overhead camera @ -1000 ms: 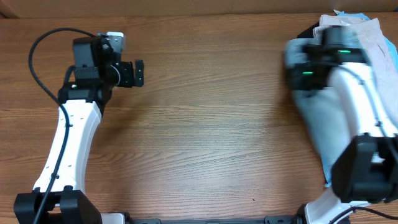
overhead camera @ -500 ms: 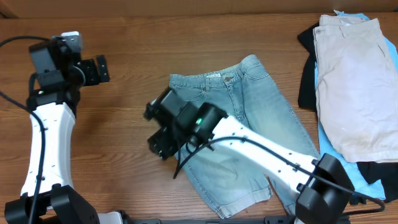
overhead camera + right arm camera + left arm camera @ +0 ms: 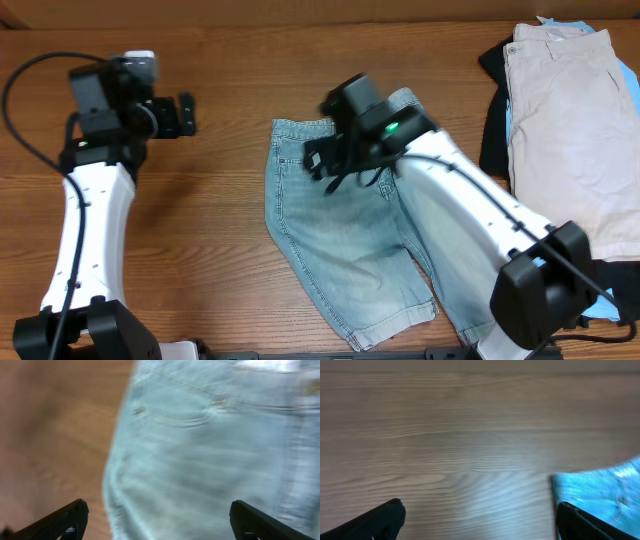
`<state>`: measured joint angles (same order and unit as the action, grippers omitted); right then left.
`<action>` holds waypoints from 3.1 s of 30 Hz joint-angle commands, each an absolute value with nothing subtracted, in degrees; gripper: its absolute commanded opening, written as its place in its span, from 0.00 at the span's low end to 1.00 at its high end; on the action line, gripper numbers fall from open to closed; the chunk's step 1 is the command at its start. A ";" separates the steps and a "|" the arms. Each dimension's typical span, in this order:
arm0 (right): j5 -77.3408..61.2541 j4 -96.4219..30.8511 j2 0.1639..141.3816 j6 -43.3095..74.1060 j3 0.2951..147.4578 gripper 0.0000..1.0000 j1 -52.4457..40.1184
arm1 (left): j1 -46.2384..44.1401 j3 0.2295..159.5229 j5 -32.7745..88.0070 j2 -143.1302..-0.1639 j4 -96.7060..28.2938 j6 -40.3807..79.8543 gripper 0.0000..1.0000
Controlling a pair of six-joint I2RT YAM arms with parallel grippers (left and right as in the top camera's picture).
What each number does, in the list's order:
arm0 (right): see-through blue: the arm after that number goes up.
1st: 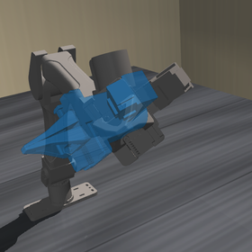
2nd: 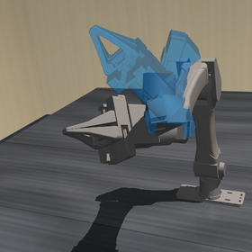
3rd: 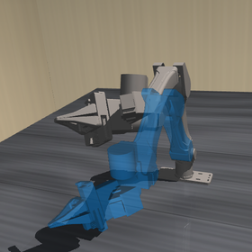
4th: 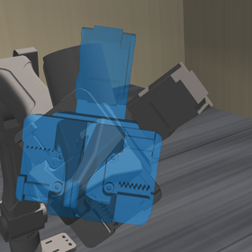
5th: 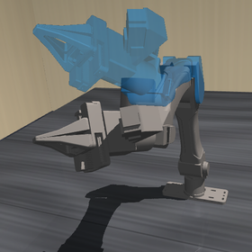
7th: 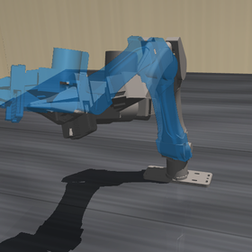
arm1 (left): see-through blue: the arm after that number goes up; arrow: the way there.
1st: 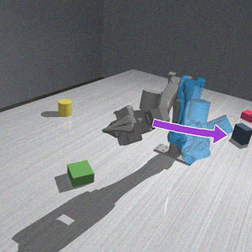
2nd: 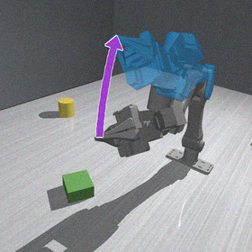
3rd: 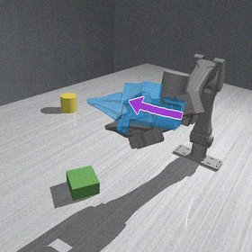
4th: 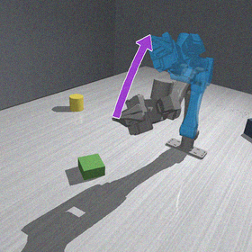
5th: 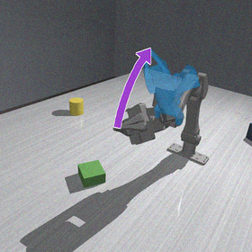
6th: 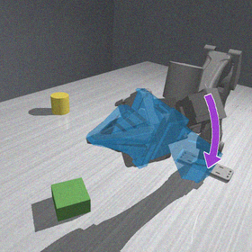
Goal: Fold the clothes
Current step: 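Grasp the shorts' waistband with the left gripper and drag it left, then pull the waistband upward with the left gripper to straighten the shorts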
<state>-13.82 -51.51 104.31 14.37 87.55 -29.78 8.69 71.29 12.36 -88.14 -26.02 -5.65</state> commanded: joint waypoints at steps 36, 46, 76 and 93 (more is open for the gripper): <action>-12.01 -58.04 101.69 15.03 88.99 1.00 -4.80 | -18.00 72.51 -2.66 -110.85 -23.62 -16.51 1.00; -12.01 -59.09 101.69 15.03 88.88 1.00 -4.80 | -16.67 72.51 -14.90 -117.30 -24.14 -7.62 1.00; -11.42 -56.75 102.02 14.85 88.84 1.00 -4.80 | 14.35 85.76 0.30 -120.99 -67.55 7.77 1.00; -11.40 -58.22 102.02 14.83 88.84 1.00 -4.80 | -7.55 111.37 8.10 -123.76 -47.66 -14.94 1.00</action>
<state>-11.75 -58.19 104.29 14.96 87.55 -4.91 -5.04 110.85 4.32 -121.95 -49.78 -8.16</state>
